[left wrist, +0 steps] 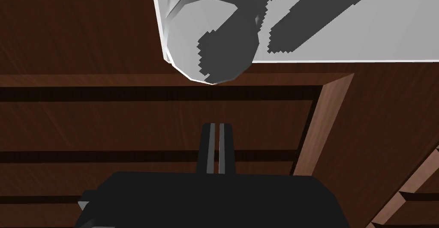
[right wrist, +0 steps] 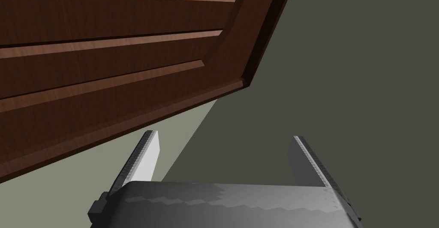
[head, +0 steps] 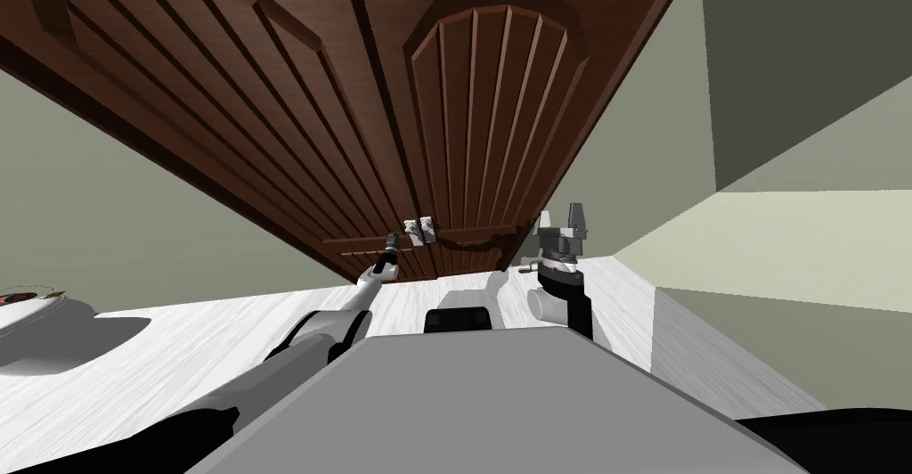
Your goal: Pull the door open
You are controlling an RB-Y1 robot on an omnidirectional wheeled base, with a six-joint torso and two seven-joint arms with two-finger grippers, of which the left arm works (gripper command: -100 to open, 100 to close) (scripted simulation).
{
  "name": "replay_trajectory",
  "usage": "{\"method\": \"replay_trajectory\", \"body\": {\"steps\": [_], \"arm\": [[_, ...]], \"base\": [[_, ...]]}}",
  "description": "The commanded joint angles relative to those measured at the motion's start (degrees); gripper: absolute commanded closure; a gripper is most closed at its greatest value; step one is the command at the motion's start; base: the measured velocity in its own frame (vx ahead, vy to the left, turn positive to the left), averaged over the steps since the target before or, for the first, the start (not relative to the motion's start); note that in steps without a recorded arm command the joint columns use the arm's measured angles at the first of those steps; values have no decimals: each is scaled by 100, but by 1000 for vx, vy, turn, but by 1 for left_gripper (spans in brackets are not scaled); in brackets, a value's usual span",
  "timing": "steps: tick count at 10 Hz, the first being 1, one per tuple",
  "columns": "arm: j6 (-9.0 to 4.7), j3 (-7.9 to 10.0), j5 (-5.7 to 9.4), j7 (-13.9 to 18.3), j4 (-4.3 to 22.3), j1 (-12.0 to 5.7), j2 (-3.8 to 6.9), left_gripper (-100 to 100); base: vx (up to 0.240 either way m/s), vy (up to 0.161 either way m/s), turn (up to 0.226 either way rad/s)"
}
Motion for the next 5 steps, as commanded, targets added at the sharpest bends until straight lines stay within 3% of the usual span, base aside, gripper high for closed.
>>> {"method": "replay_trajectory", "body": {"steps": [1,3,5], "arm": [[68,38,16,13,-123,143,78,-100],[79,7,11,39,-140,147,76,-100],[88,-63,-6,67,-181,115,23,-100]], "base": [[-207,100,130],[-202,52,18],[-188,-53,-34]]}}
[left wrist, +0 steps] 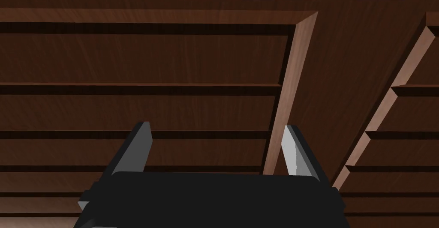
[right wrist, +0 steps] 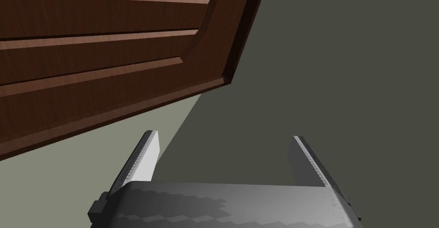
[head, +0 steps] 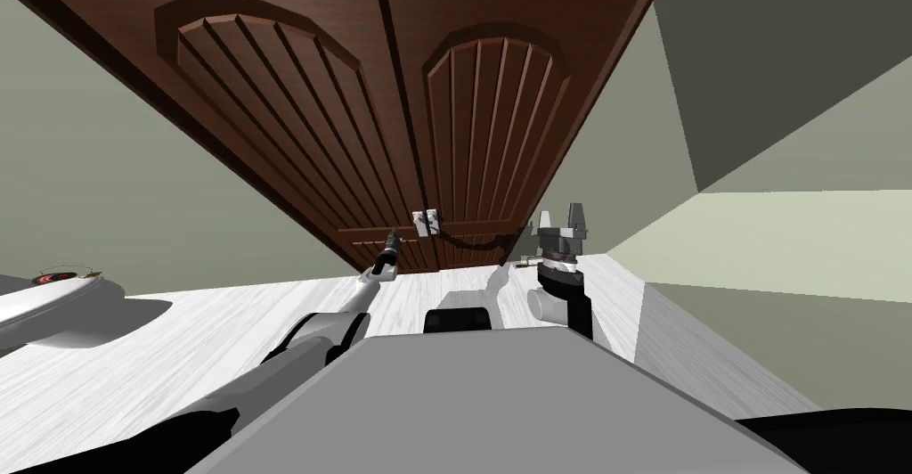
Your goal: Pull the door open
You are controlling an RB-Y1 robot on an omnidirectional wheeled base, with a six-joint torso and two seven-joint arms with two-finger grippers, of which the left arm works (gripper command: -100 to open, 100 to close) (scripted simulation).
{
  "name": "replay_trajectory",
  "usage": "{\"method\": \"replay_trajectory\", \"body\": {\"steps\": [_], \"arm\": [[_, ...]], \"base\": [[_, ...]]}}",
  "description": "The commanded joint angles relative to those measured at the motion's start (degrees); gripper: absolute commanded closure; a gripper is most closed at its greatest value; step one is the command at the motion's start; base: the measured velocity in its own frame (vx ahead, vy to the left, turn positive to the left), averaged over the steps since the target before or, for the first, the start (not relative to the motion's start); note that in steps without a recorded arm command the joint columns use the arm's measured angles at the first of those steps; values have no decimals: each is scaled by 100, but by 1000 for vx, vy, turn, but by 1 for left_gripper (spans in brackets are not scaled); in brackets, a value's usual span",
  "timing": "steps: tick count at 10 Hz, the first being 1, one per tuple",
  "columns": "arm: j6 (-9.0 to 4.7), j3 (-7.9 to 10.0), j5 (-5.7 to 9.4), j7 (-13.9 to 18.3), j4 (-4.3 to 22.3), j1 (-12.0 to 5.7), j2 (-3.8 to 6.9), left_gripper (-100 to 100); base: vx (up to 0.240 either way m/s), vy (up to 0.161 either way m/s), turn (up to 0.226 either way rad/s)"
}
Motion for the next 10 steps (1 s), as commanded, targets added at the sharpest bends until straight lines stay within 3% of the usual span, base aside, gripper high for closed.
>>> {"method": "replay_trajectory", "body": {"steps": [1,2,3,4,6,7,9,10], "arm": [[46,-76,-20,18,-129,-15,-79,-100],[49,-156,-42,40,-180,-71,-156,-100],[22,-125,-30,61,-75,-85,-79,-100],[21,-8,5,45,9,16,51,-100],[21,-8,5,45,9,16,51,-100],[18,131,44,15,96,126,191,-100],[18,131,44,15,355,113,191,-100],[18,131,44,15,96,126,191,-100]], "base": [[-226,-92,-87],[-181,-158,-131],[-68,-80,-21],[-47,62,224],[0,72,42],[52,93,231],[47,77,27],[8,14,-12]]}}
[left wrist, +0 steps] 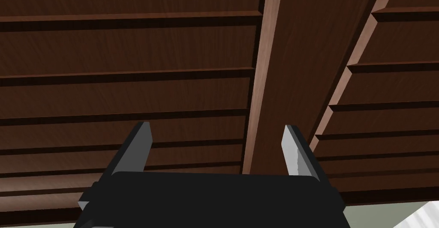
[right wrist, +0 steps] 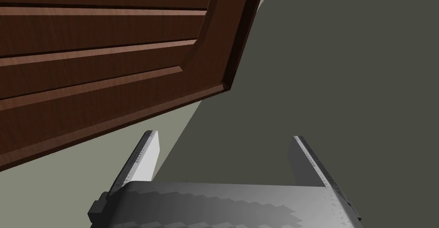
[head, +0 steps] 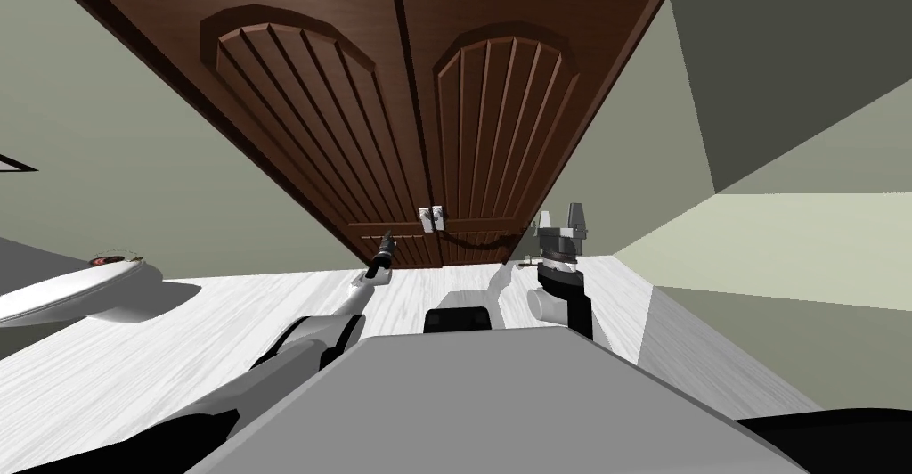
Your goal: Pull the door open
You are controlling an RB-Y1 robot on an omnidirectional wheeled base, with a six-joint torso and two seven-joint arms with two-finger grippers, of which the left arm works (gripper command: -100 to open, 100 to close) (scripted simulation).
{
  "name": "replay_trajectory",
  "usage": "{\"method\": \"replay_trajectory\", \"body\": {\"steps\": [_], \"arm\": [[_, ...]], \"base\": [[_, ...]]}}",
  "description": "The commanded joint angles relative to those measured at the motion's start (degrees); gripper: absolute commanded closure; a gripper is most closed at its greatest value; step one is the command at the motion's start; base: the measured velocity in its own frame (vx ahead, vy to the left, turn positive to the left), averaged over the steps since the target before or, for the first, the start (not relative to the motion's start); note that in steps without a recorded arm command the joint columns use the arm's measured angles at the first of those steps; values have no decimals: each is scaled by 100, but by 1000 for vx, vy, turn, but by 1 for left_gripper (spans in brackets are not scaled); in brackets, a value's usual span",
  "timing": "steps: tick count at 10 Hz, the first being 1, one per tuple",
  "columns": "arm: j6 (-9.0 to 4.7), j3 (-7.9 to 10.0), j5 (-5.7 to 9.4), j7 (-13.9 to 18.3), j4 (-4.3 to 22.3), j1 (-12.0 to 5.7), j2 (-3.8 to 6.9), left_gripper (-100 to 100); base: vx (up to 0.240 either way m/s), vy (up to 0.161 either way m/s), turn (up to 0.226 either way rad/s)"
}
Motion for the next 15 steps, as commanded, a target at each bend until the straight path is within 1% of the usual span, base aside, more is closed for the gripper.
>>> {"method": "replay_trajectory", "body": {"steps": [1,3,5,7,9,10,11,15], "arm": [[-9,76,19,-18,-70,65,61,-100],[-20,78,17,-32,-71,43,34,-100],[-36,32,0,-42,-104,-32,-58,-100],[-52,-40,-26,-48,-154,-127,-177,-100],[-67,-126,-55,-50,-212,-234,-311,-100],[-88,-95,-47,-59,-129,-240,-286,-100],[-88,-95,-47,-59,-129,-240,-286,100],[-88,-95,-47,-59,-129,-240,-286,100]], "base": [[84,28,72],[183,10,-12],[185,-52,-98],[187,-87,-152],[177,-158,-165],[70,-90,-22],[-6,12,25],[-17,17,-15]]}}
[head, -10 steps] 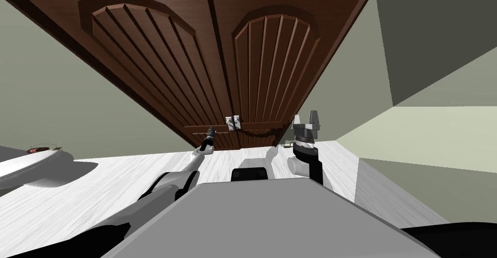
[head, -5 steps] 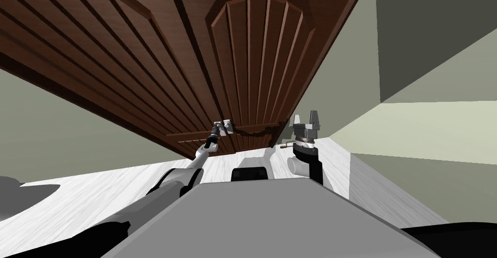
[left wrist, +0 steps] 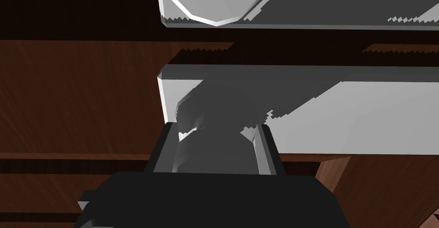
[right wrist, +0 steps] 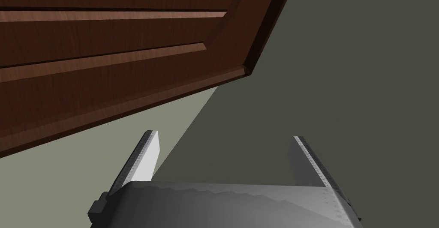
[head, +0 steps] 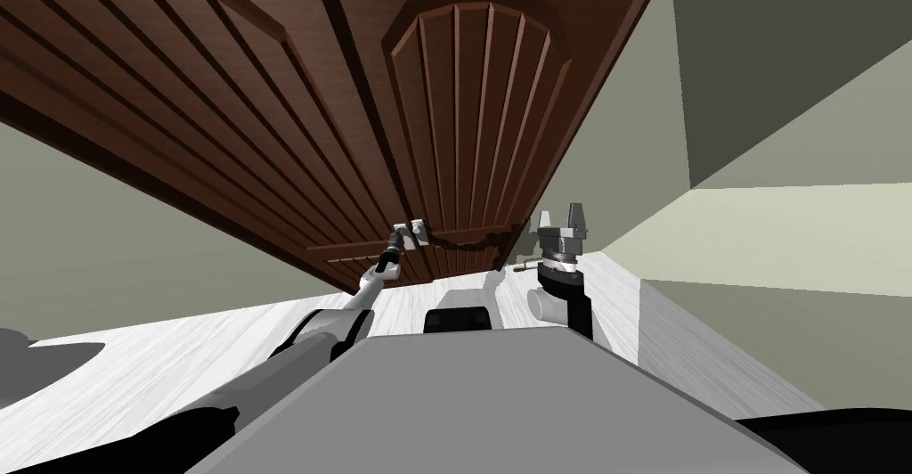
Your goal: Pull the door open
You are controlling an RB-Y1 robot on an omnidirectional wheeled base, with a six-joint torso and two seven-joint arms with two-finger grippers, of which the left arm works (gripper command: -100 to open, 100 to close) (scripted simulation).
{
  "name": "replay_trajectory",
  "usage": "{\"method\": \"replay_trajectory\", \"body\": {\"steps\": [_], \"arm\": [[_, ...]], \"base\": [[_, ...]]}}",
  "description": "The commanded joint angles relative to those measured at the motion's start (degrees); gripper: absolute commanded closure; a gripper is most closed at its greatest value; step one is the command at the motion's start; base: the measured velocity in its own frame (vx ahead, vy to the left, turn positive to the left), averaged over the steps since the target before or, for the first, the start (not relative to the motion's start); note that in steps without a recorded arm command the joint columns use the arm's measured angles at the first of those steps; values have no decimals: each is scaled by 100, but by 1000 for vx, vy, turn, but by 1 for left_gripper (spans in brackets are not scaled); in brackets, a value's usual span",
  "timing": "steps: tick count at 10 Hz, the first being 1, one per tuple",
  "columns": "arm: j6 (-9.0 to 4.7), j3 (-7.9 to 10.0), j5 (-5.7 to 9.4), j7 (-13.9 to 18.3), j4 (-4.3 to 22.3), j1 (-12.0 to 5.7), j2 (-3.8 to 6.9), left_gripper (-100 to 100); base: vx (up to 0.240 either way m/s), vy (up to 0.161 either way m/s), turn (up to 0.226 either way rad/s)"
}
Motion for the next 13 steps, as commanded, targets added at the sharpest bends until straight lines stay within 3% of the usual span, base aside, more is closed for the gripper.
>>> {"method": "replay_trajectory", "body": {"steps": [1,2,5,6,11,13], "arm": [[-2,26,10,3,3,6,33,100],[13,59,21,13,50,99,115,100],[25,83,31,40,82,179,210,100],[37,6,10,72,-54,175,153,-100],[61,-292,-65,236,-216,72,51,-100],[60,-310,-68,257,-207,60,60,-100]], "base": [[0,0,0],[-110,86,97],[-164,107,124],[-195,55,-41],[-192,-38,-72],[-157,-33,-31]]}}
